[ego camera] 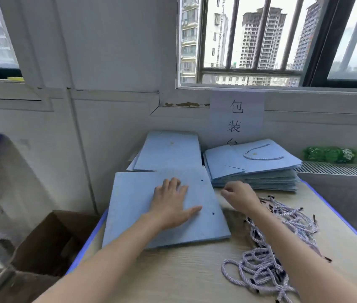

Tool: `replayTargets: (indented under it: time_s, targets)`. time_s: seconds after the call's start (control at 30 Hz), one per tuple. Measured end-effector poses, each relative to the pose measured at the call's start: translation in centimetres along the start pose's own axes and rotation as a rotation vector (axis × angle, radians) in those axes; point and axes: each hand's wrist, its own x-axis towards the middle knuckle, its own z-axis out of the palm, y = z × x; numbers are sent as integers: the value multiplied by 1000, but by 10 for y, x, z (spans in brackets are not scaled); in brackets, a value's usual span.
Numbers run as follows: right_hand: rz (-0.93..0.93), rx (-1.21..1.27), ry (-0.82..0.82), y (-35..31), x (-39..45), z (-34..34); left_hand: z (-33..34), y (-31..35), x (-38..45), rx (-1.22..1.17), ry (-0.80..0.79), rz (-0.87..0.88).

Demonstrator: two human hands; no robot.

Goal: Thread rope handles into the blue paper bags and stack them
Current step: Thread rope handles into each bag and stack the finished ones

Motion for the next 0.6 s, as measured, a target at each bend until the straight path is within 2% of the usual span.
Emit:
replayTargets:
  time_s: [0.07, 0.2, 0.27, 0.33, 0.4, 0.5, 0.6]
  targets:
    - [14, -115, 101, 11, -5, 15, 15, 6, -13, -5, -15, 29]
    - [-90, -48, 294, 17, -2, 18, 22, 8, -21, -92, -90, 55]
    - [-49, -112, 385, 21, 0, 8, 19, 6, -16, -112, -91, 75]
    - [71, -228, 284, 27, -2, 4, 16, 3, -16, -138, -132, 87]
    - [87, -295, 137, 32, -6, 7, 8, -6, -15, -174, -226, 113]
    - [-92, -79, 49, 23, -13, 8, -10, -22, -6, -174, -375, 142]
    - [-212, 29, -90, 6, -22, 9, -6, -23, -3, -216, -319, 111]
